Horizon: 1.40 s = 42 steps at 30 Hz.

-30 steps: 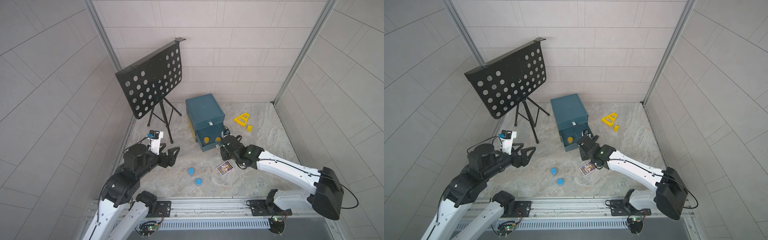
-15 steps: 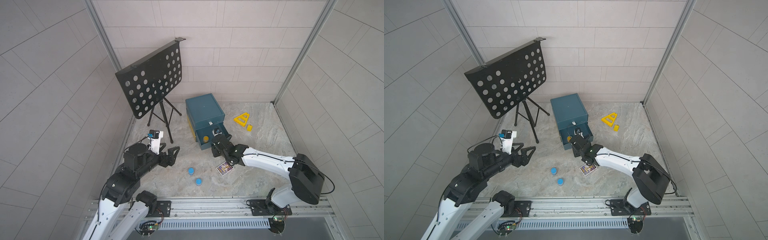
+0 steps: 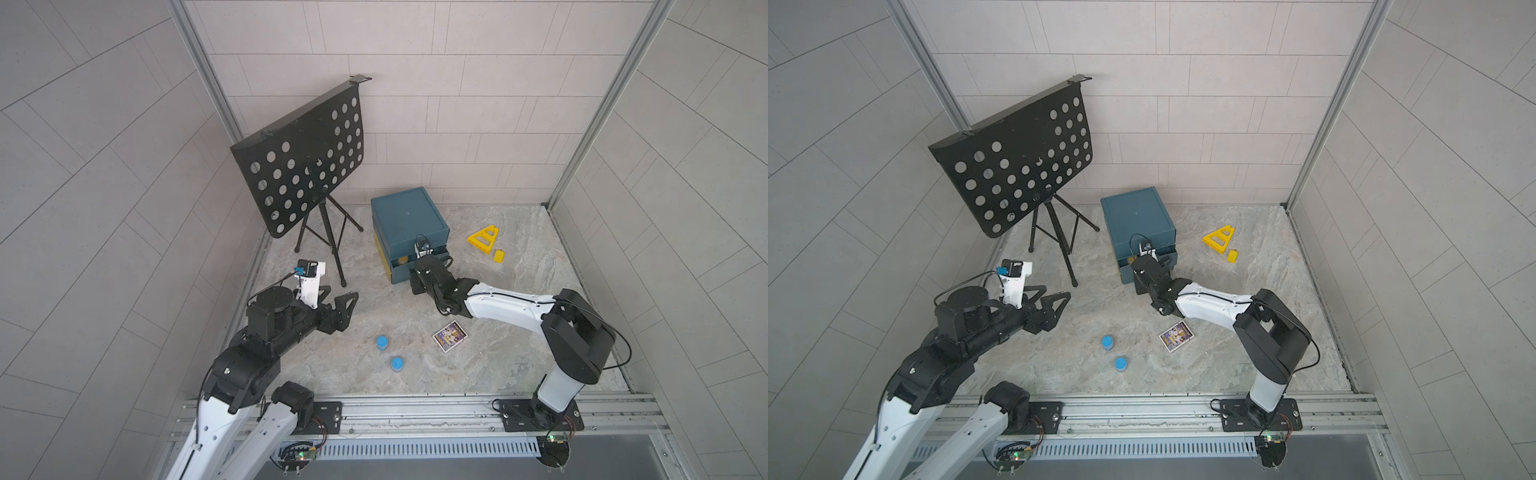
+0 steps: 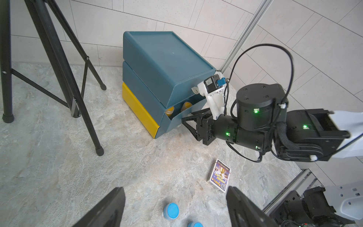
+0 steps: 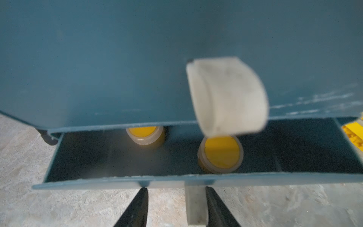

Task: Put the paint cans in the drawer according to color
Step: Close the drawer in the storage box.

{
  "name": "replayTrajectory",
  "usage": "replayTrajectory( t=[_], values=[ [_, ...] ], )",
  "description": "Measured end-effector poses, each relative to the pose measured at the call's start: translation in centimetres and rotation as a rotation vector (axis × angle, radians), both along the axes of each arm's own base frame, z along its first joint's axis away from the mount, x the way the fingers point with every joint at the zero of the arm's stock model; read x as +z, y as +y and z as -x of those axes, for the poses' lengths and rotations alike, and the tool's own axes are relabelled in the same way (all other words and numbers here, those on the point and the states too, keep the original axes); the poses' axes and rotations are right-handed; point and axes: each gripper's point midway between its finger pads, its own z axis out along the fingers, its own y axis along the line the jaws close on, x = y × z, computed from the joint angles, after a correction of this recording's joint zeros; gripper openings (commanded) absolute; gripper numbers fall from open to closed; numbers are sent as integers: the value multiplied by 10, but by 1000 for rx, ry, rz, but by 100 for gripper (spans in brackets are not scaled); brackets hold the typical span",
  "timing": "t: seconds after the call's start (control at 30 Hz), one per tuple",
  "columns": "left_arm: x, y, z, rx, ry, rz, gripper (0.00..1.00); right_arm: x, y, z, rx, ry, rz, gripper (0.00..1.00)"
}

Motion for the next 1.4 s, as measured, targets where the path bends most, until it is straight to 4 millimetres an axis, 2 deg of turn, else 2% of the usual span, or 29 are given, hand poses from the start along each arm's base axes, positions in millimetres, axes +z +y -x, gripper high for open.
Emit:
replayTrajectory(
  t=[0.2, 0.53, 0.73, 0.97, 1.1, 1.23, 1.3, 1.4],
  values=[
    [0, 1, -1, 5, 0, -1, 88, 2, 6, -7, -6, -26, -41, 63],
    [-8, 10, -10, 67, 22, -34, 90, 16, 13, -15, -21, -76, -122, 71],
    [-17, 11, -16, 82, 58, -57, 90, 8, 15, -23, -36, -77, -163, 72],
    [-19, 9, -16, 74, 67, -56, 90, -4, 7, -13, -37, -53, -189, 72],
    [-15, 2, -10, 23, 60, -29, 89, 4, -8, 1, -54, -37, -216, 68],
    [-7, -13, 1, -75, 29, 24, 88, 24, -28, 11, -75, -9, -355, 56],
    [-2, -18, 6, -115, 15, 45, 86, 19, -39, 8, -82, 36, -452, 52],
    [2, -24, 9, -156, 4, 62, 83, -13, -57, 5, -117, 149, -607, 44]
  ],
)
